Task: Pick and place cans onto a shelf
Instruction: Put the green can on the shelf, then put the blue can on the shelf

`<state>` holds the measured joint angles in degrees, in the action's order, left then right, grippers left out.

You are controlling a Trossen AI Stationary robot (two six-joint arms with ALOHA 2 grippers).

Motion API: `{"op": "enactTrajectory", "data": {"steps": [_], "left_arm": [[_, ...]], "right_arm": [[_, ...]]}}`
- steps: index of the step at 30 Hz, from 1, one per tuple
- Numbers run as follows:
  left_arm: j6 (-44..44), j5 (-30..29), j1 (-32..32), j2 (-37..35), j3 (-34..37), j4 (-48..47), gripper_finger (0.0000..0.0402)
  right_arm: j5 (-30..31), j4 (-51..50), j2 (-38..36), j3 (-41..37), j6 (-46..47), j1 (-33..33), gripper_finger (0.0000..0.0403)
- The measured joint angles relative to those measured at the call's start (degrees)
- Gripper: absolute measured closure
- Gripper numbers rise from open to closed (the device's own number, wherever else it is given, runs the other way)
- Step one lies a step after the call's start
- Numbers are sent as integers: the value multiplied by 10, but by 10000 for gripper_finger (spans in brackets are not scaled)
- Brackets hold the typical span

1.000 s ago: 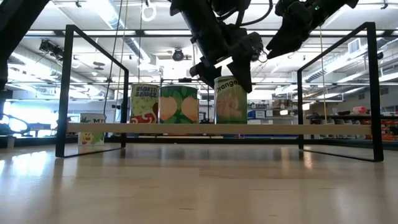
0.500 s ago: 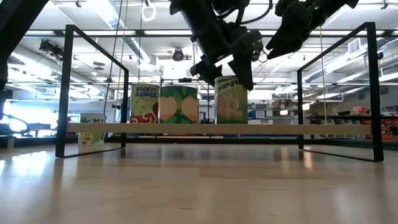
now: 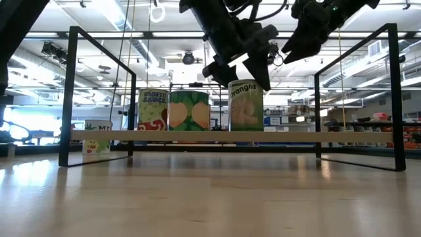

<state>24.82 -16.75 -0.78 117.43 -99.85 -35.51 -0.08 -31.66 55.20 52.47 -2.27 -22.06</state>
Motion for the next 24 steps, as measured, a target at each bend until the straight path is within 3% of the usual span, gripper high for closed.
{"op": "enactTrajectory", "data": {"steps": [14,24], "left_arm": [[-97,-9,-8,-41,0,50,47],[-217,55,17,-181,-1,69,47]], "right_arm": [[7,-16,0,0,-8,0,28],[57,-16,-5,0,-12,20,38]]}}
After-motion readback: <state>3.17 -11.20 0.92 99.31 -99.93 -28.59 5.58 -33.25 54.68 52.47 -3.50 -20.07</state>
